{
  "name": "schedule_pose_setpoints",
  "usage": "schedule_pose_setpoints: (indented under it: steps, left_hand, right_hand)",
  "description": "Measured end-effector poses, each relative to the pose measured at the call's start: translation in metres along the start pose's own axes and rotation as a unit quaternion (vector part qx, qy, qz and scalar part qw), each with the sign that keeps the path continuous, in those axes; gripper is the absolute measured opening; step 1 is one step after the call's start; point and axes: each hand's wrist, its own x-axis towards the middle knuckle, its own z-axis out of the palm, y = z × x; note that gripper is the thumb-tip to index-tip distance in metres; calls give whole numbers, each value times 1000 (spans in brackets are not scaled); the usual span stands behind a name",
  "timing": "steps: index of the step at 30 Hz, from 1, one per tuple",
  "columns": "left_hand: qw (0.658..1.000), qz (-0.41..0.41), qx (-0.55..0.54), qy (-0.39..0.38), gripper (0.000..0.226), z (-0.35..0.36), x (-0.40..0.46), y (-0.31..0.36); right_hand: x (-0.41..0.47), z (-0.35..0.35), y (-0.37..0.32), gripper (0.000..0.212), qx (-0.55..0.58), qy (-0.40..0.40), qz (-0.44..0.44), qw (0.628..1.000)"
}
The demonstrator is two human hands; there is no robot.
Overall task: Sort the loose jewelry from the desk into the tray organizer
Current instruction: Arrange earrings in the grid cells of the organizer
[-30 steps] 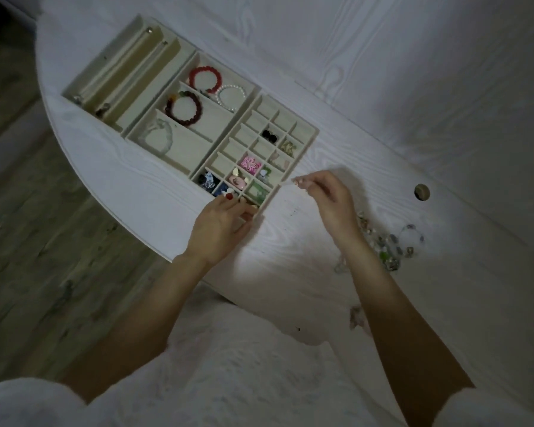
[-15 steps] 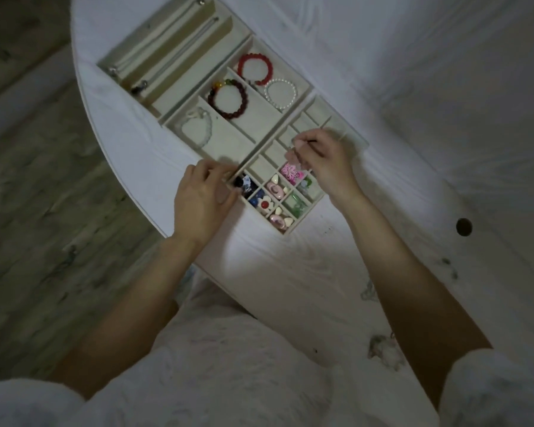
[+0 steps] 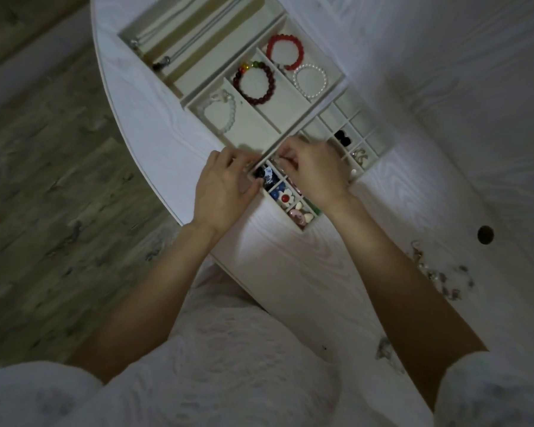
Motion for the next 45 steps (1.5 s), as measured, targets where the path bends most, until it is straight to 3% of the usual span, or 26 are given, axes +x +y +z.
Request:
schedule_pose_setpoints:
  steps: [4, 9, 14, 17, 33, 38, 41, 45]
  left_hand:
    - [1000, 1, -7, 5, 37, 0, 0, 0]
    - [1000, -8, -16, 15, 37, 4, -3, -1]
    - [1000, -3, -9, 12, 37, 3, -2, -1]
    - [1000, -3, -4, 11, 38, 2, -2, -2]
    - [1000, 4, 6, 9, 35, 0, -3, 3]
    - [1000, 11, 25, 10, 34, 0, -3, 4]
    - [997, 43, 49, 30, 32, -1, -4, 6]
    - [987, 145, 63, 16, 29, 7, -16, 27]
  right_hand:
    - [-5, -1, -9, 18, -44, 28, -10, 999]
    - [-21, -5, -5, 16, -85, 166, 2, 982]
    - [-20, 12, 2, 14, -141, 88, 40, 985]
    - [-19, 15, 0, 14, -120, 75, 49, 989]
    - [-18, 17, 3, 23, -92, 108, 44, 989]
    - [-19, 25, 10, 25, -100, 86, 30, 991]
    - [-31, 15, 11, 25, -32, 106, 21, 994]
    - [-81, -4, 21, 22, -12, 159, 29, 987]
